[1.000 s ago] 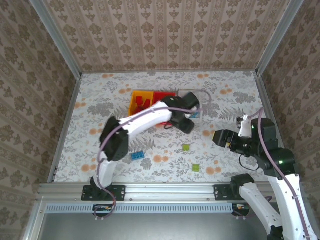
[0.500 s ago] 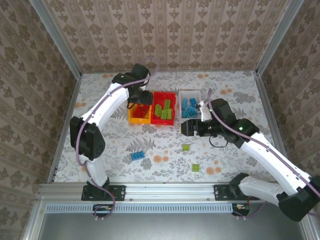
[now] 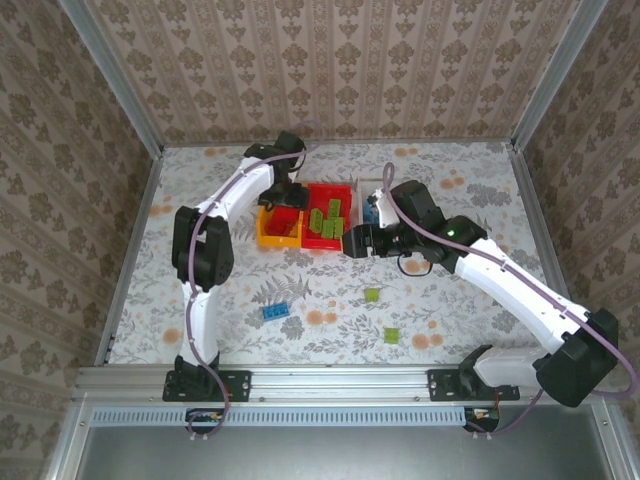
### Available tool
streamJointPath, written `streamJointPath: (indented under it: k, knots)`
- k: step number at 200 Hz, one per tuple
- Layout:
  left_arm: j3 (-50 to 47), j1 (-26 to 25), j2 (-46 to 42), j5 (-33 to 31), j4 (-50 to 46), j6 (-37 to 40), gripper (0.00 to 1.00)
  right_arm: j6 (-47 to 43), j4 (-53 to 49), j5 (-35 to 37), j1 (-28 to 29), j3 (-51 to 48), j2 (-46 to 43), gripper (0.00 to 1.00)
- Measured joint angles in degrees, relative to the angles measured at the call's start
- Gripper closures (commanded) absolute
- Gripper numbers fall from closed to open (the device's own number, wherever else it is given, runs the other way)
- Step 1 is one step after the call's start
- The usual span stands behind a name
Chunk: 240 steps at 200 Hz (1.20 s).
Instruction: Sort the legos into containers by color
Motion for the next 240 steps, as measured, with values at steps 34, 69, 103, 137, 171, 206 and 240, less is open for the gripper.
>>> streamJointPath:
  k: [34,69,103,137,171,206,240]
  knots:
    - [0.11,-0.02,-0.42,-0.11,-0.11,-0.02,0.19,-1.27,-0.22,0.00,1.01,0.48,1.36,0.20]
    - [-2.67,-0.07,-5.88,-0.13,0.37,-0.74,0.24,-5.29,-0.39,0.11,3.87,2.38,3.69,0.21]
    - [-13.25,-0.13,-20.79,-0.42,2.40,-4.37,0.24,-13.25,-0.24,0.22,12.17,3.96,10.25,0.18]
    - [-28.44,0.00,-38.32,-1.22,3.34,-10.69,0.24,-21.27,-0.39,3.23,21.64,5.07,19.82,0.14]
    - [-43.85,2.40,-54.31,-1.38,2.36,-18.29,0.24,-25.00,0.15,7.63,26.71,8.68,29.14,0.12]
    - [-52.59,2.60,-68.11,-1.11,-2.47,-25.70,0.24,-26.75,0.33,14.12,28.46,13.35,37.29,0.09]
    - [-55.19,2.62,-76.85,-1.36,-7.43,-29.75,0.24,-28.04,-0.61,19.74,29.49,19.78,45.03,0.10]
